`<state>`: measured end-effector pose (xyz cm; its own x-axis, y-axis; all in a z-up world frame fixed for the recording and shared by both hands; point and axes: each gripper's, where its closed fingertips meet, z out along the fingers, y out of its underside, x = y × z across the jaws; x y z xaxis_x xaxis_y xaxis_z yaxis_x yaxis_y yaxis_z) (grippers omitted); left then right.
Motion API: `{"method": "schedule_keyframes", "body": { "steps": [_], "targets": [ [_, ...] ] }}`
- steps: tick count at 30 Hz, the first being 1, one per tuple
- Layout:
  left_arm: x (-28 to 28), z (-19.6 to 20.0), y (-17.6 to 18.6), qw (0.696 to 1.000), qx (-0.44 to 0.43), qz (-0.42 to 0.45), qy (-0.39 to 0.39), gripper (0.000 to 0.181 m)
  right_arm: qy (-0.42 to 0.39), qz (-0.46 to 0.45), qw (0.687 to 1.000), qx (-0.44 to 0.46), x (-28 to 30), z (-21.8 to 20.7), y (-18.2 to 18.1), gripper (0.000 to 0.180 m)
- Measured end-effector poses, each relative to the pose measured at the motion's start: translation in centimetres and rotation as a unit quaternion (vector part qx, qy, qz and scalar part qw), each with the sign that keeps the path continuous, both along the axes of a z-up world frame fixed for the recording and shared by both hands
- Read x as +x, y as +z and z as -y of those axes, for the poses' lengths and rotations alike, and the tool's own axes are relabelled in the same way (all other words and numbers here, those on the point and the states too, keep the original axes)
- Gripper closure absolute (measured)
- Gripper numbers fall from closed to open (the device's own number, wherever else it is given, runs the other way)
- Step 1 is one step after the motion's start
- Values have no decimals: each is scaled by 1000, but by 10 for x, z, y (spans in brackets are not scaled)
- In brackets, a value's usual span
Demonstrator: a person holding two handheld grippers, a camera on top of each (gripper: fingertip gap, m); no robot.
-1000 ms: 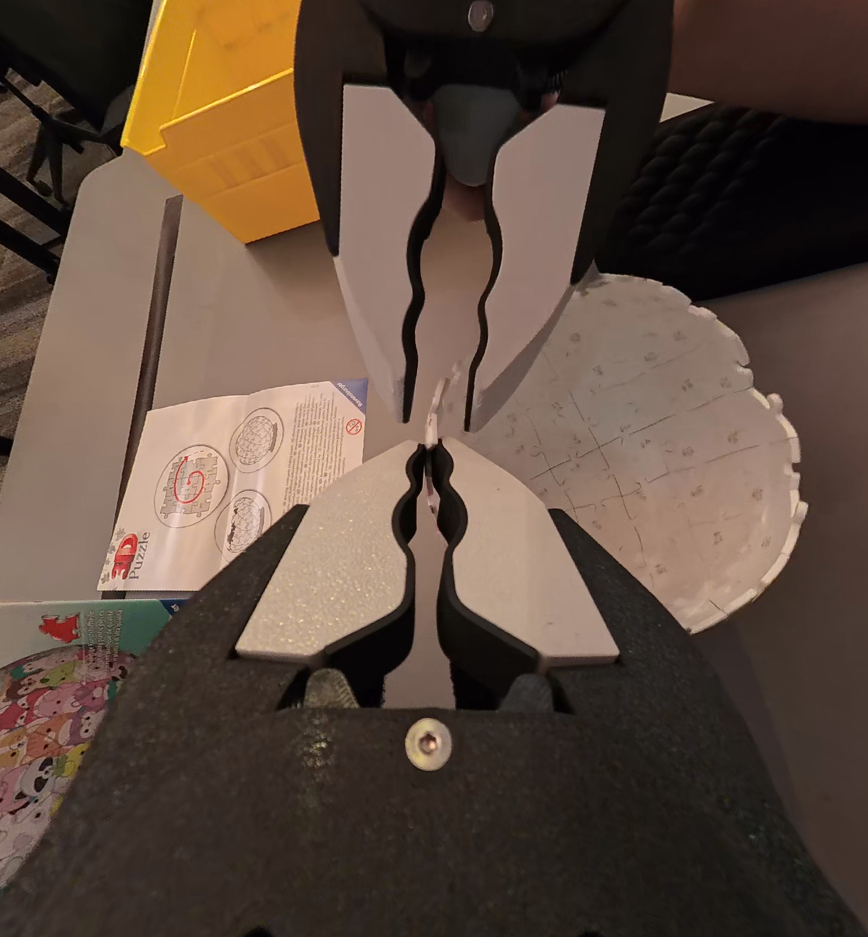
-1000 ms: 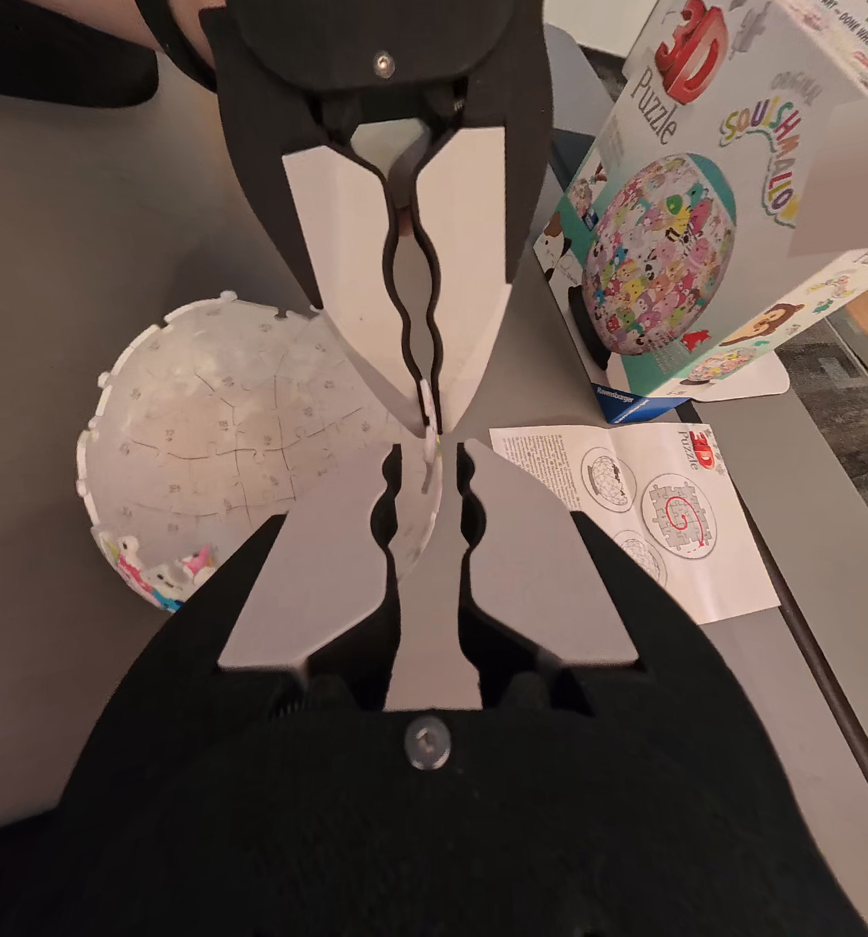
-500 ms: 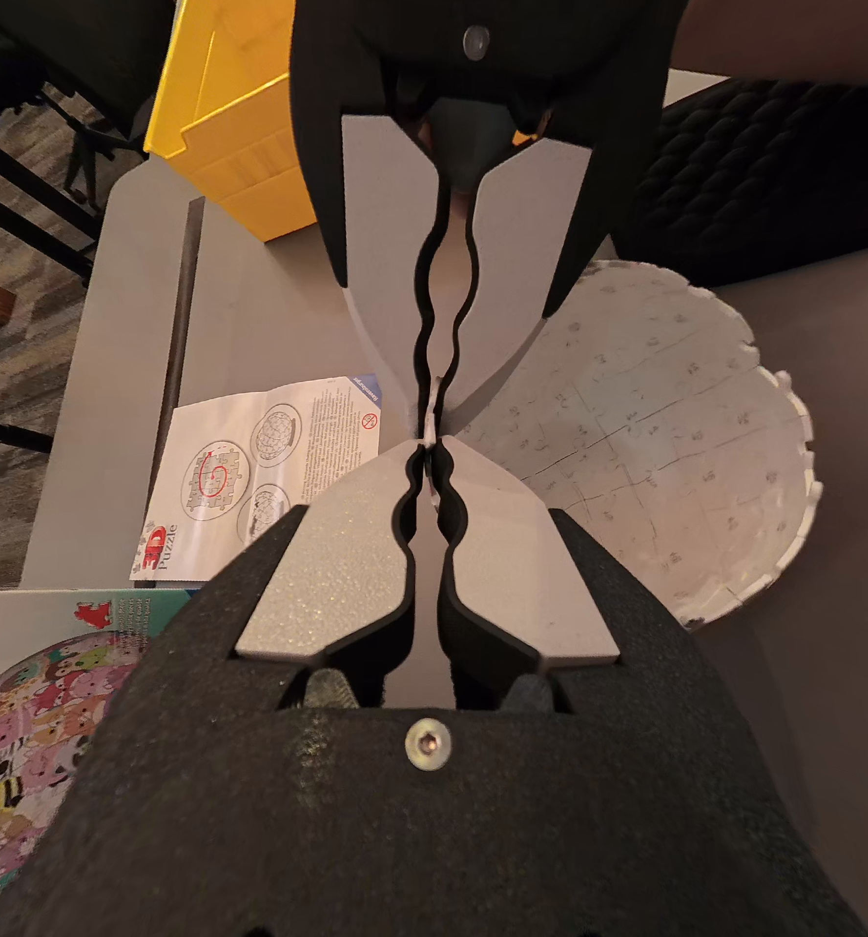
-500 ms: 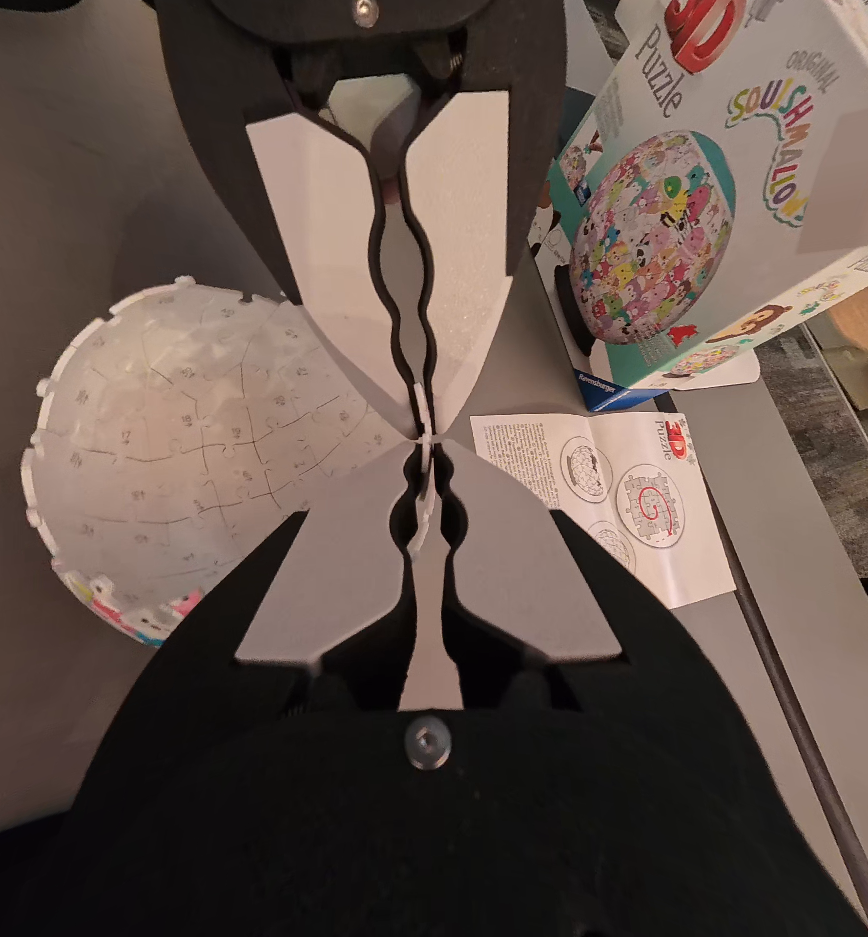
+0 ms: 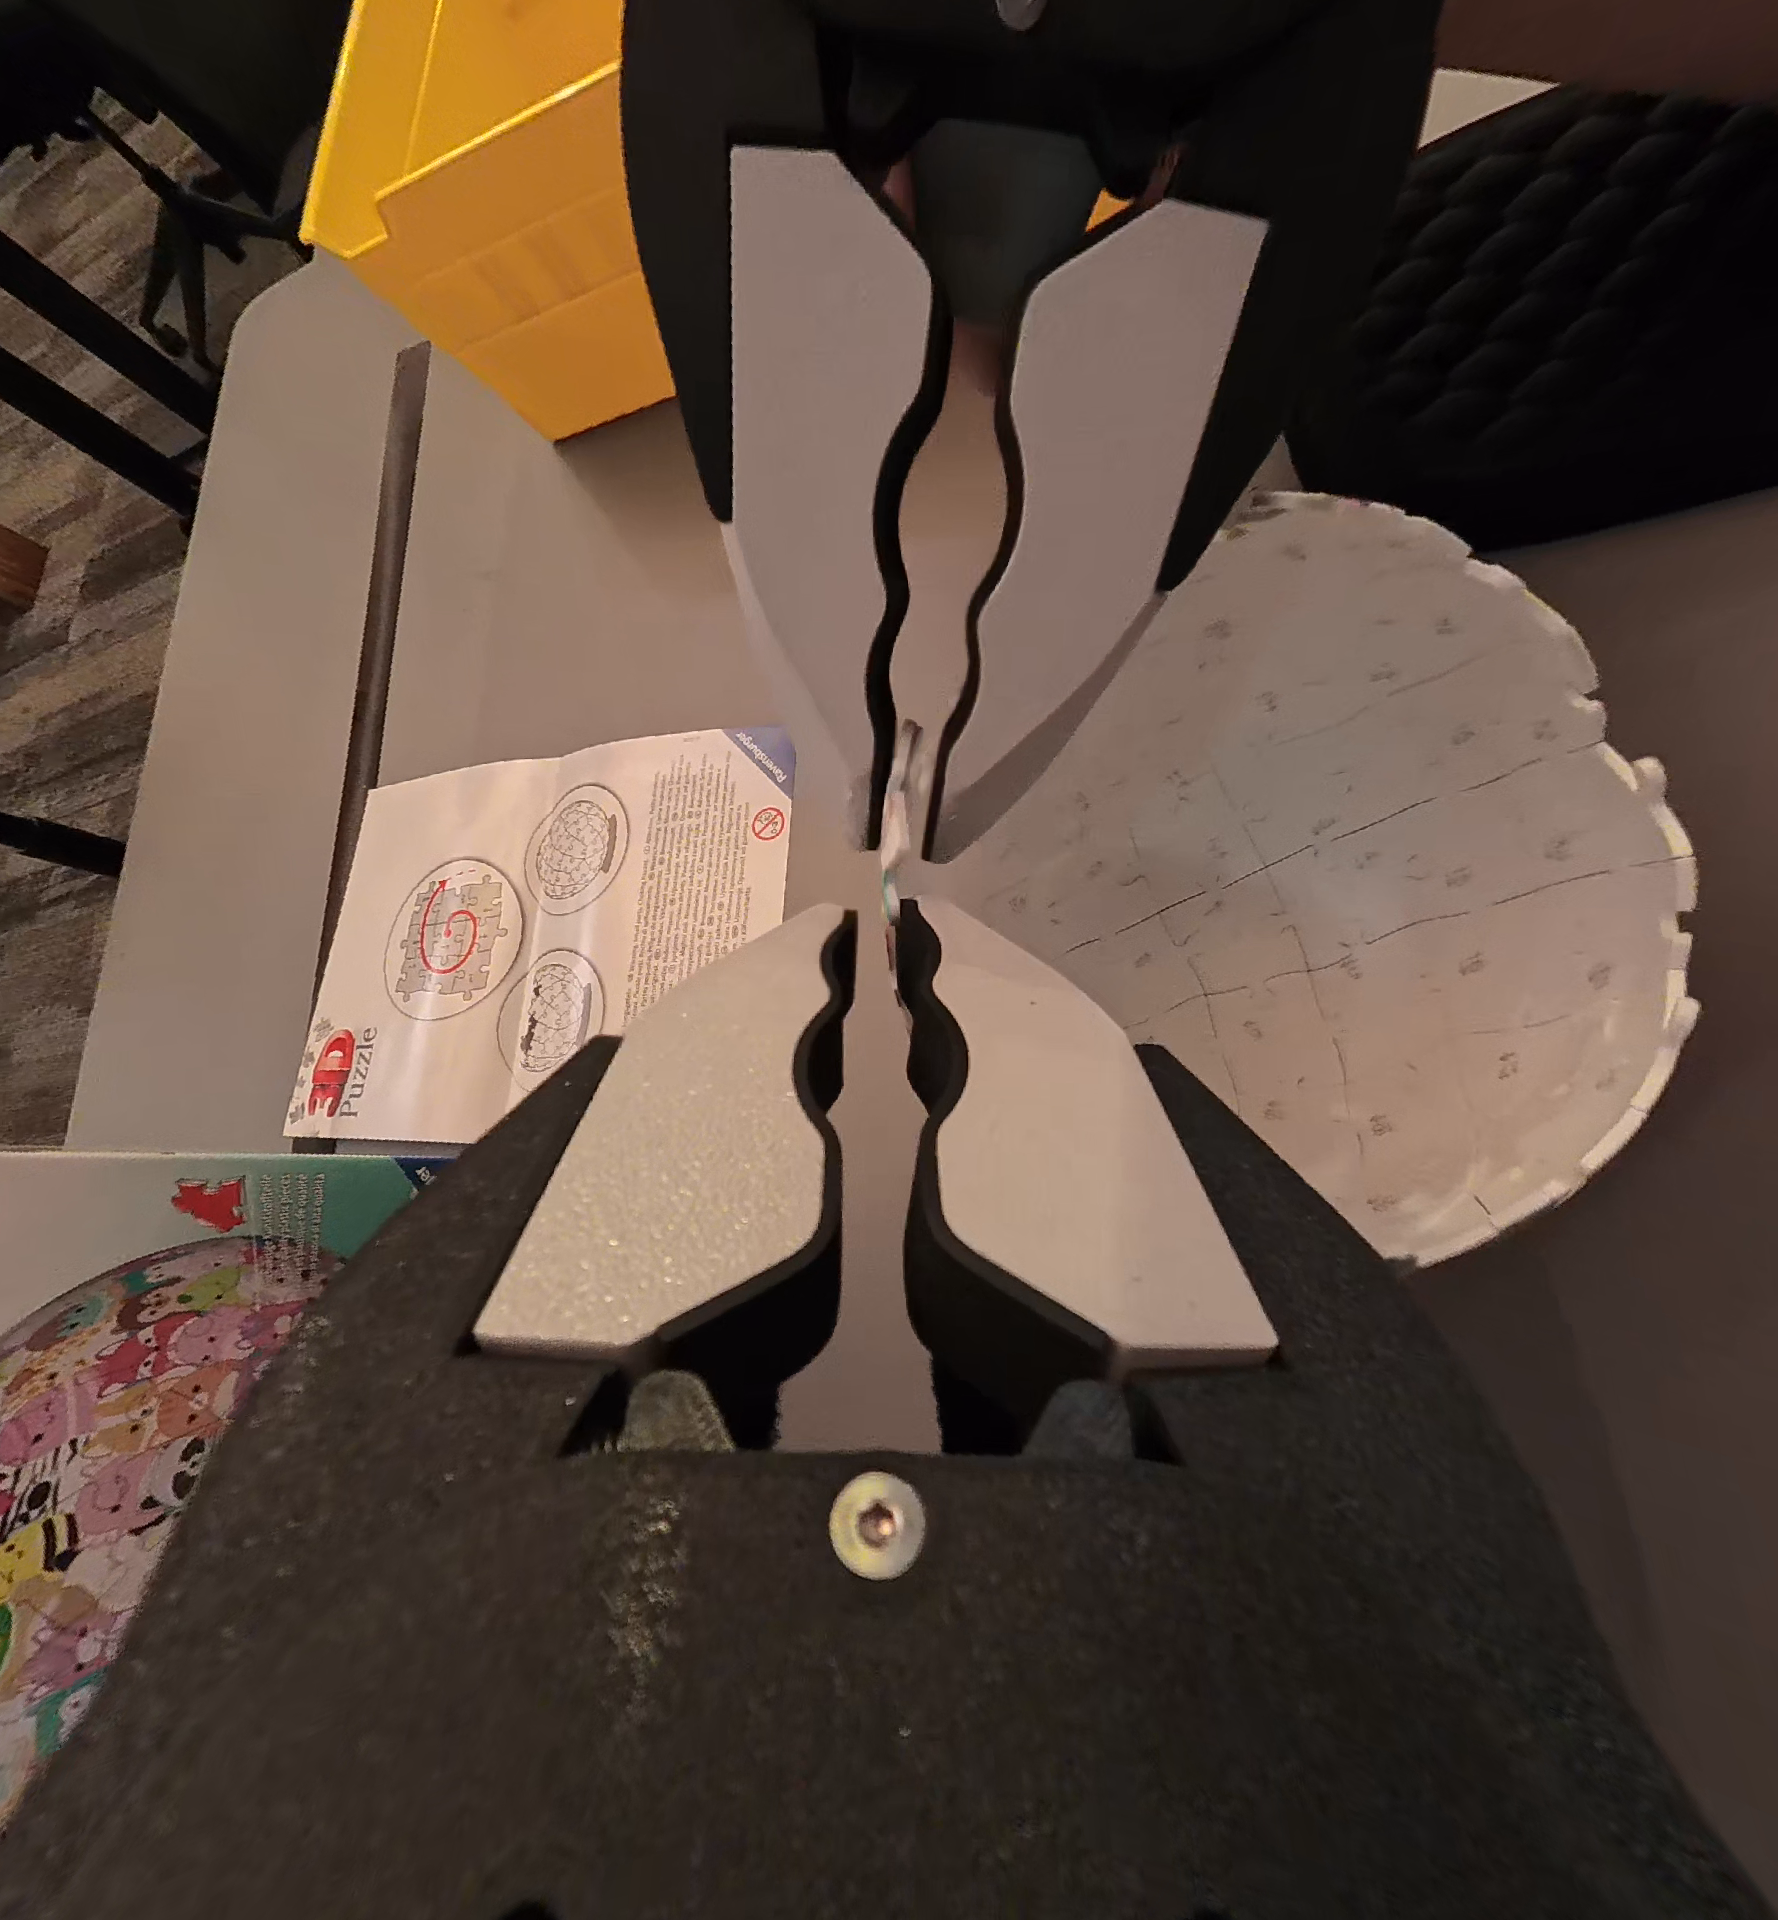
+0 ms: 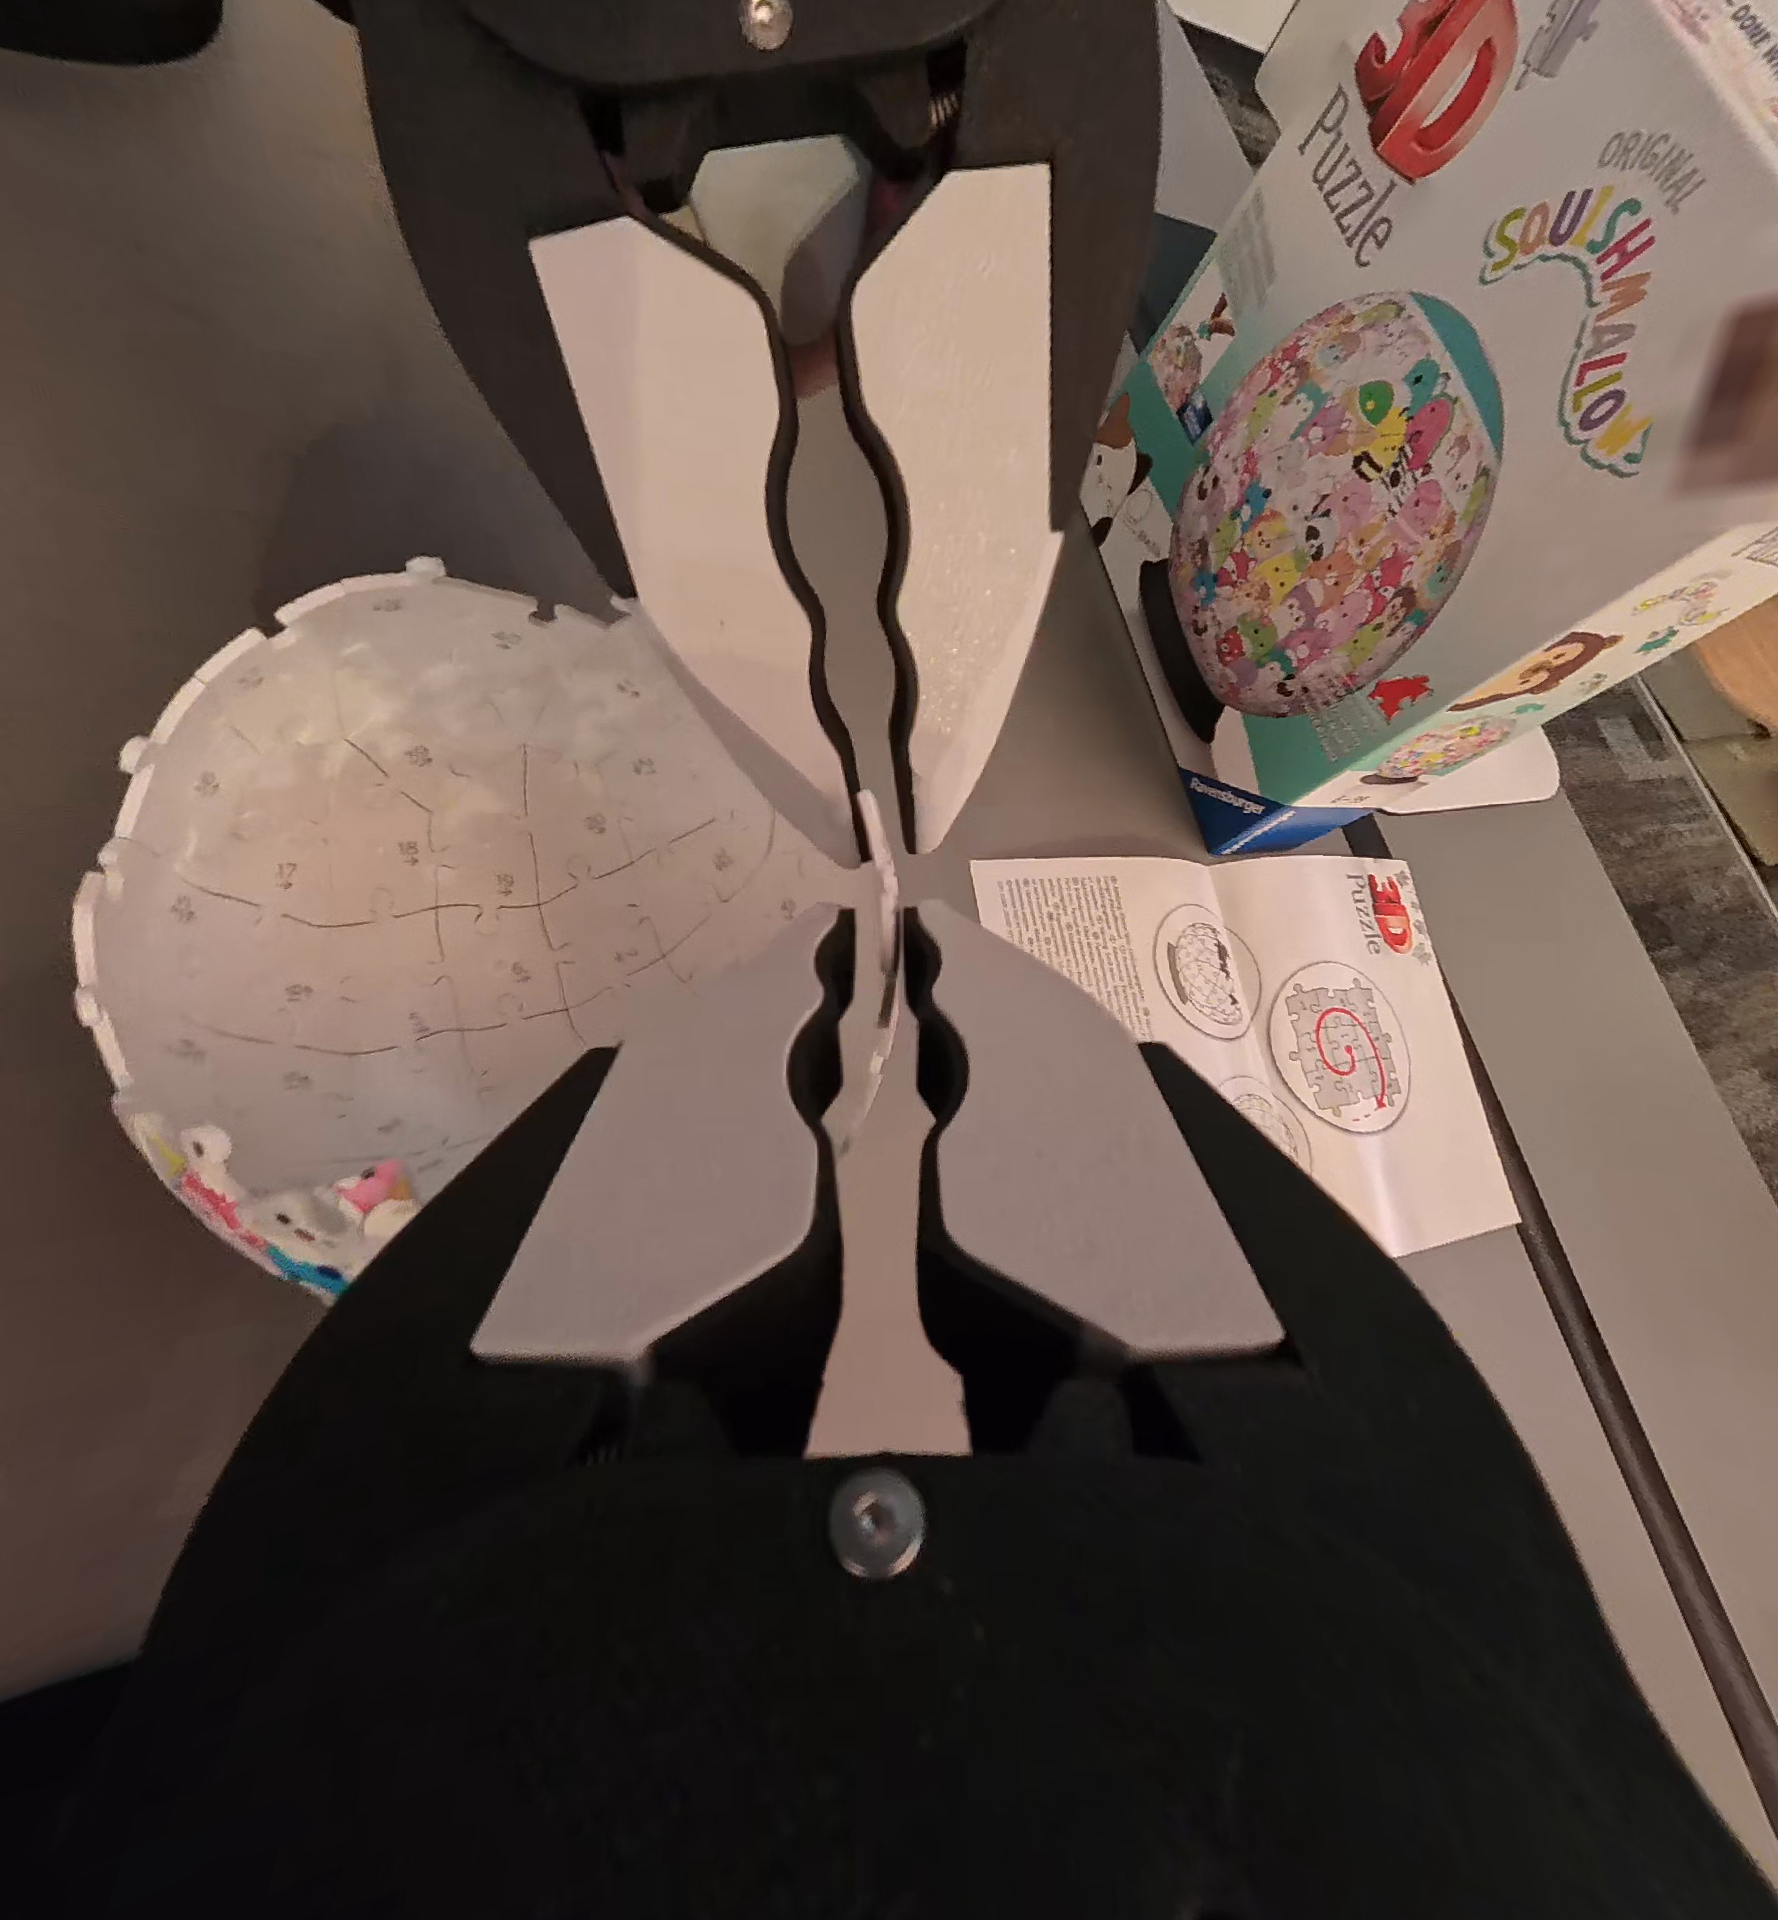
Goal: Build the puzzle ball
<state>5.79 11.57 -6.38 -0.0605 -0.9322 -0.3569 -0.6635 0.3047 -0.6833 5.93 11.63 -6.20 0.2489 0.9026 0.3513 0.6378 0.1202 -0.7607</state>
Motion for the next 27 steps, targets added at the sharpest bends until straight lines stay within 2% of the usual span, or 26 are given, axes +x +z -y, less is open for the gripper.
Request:
{"method": "schedule_keyframes", "body": {
  "steps": [6,14,20,27],
  "targets": [
    [0,0,-2,1000,0,0,-1,175,2,15,1000,8,-4,-4,1,167],
    [-11,8,18,999,-16,34,-13,157,8,42,999,7,-3,-6,0,167],
    [-31,11,49,995,-38,93,4,158,17,77,997,8,0,-4,2,167],
    [-54,14,49,995,-38,85,23,159,31,127,991,1,-5,-3,-2,168]
  ]
}}
